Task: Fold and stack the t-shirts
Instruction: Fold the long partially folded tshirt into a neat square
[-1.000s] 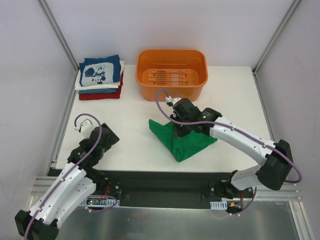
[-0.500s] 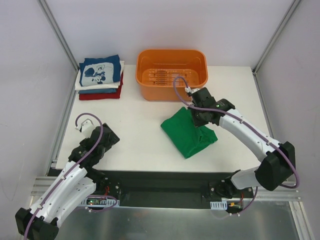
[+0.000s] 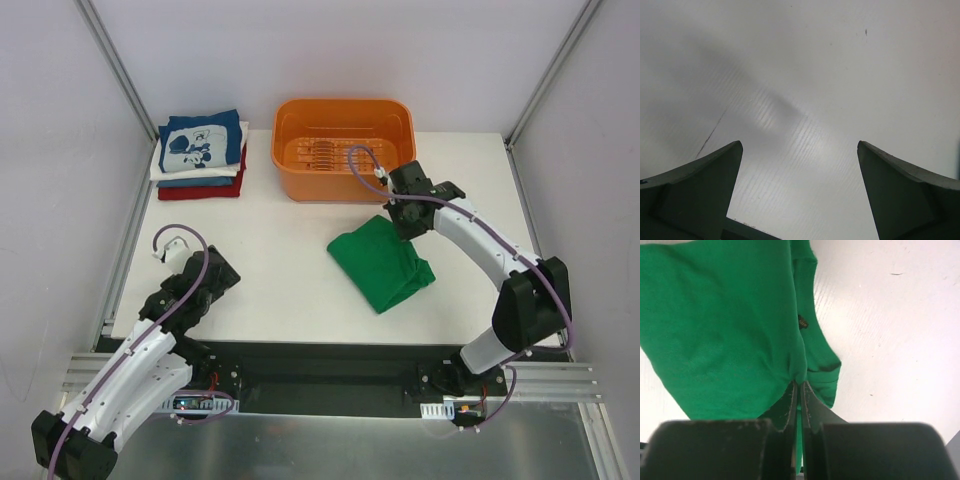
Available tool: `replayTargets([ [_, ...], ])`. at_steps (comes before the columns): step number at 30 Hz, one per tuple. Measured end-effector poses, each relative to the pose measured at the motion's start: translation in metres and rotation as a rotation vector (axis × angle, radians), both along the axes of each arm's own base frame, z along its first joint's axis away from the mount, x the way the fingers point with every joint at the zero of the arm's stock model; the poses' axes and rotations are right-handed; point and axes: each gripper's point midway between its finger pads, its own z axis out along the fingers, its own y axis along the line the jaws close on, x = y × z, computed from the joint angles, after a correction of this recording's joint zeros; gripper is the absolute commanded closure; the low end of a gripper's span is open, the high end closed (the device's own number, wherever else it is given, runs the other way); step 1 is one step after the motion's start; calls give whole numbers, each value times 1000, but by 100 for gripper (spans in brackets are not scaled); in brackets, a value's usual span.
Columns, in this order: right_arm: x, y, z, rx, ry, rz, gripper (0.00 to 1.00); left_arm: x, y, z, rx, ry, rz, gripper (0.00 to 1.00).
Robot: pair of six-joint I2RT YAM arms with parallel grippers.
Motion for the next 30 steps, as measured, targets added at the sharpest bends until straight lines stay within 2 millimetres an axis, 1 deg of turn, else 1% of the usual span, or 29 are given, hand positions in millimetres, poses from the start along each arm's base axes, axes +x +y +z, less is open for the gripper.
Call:
replayTargets([
  [4, 10, -7, -6, -28, 12, 8, 99, 0, 0, 0, 4, 2, -3, 1],
  [6, 16, -10, -10, -45, 23, -1, 96, 1, 0, 0, 6, 1, -6, 1],
  [11, 28, -24, -25, -103, 61, -44, 95, 2, 0, 1, 10, -4, -13, 1],
  [12, 29, -27, -28, -118, 69, -54, 88, 2, -1, 1, 9, -5, -13, 1],
  [14, 29, -34, -34, -145, 88, -76, 81, 3, -1, 1, 9, -8, -14, 1],
  [15, 29, -38, -37, -156, 96, -87, 71, 3, -1, 1, 9, -9, -15, 1],
  [17, 29, -44, -40, -174, 106, -108, 57, 3, -1, 1, 11, -6, -15, 1],
  [18, 29, -48, -41, -184, 111, -119, 42, 3, -1, 1, 10, -6, -15, 1],
  [19, 30, -51, -41, -193, 113, -126, 37, 3, -1, 1, 10, -6, -16, 1],
  [20, 30, -53, -41, -195, 113, -142, 33, 3, -1, 1, 9, -5, -17, 1],
  [21, 31, -55, -39, -204, 110, -149, 20, 3, -2, 1, 8, -4, -19, 1],
  [22, 32, -56, -37, -208, 106, -156, 10, 3, -2, 0, 7, -3, -20, 1],
  [23, 34, -57, -35, -209, 100, -165, 3, 3, -2, 0, 6, -3, -21, 1],
  [27, 35, -55, -27, -192, 78, -194, 3, 2, -5, 0, -5, 1, -33, 1],
  [30, 28, -44, -18, -113, 51, -207, 3, 2, -8, 0, -17, 3, -43, 1],
])
